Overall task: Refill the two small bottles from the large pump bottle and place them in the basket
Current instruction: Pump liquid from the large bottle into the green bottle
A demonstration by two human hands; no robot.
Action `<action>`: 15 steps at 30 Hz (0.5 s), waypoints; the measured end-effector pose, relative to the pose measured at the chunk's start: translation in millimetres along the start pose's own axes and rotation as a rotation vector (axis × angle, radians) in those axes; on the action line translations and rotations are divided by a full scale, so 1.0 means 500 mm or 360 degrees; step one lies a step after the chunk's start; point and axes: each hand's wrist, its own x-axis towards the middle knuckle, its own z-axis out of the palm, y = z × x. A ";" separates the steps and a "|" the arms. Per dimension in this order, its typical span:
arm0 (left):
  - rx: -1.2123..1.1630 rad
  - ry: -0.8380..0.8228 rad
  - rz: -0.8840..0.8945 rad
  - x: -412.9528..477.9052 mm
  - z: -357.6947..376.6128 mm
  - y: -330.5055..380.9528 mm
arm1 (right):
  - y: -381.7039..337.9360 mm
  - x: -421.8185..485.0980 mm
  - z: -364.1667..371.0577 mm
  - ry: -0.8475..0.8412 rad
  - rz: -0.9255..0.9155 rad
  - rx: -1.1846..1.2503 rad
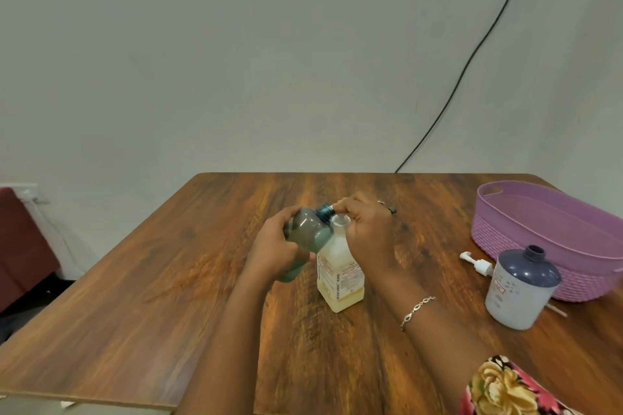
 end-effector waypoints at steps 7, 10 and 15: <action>0.0058 0.0039 0.0046 0.011 -0.011 0.013 | -0.016 0.029 0.000 -0.0015 0.0012 -0.0065; 0.0083 -0.0004 0.0018 0.006 -0.009 0.007 | -0.006 0.011 0.009 -0.0017 0.0050 -0.0028; 0.0046 0.0001 0.0014 -0.002 -0.007 0.009 | -0.002 0.012 0.003 0.0001 0.0036 0.0049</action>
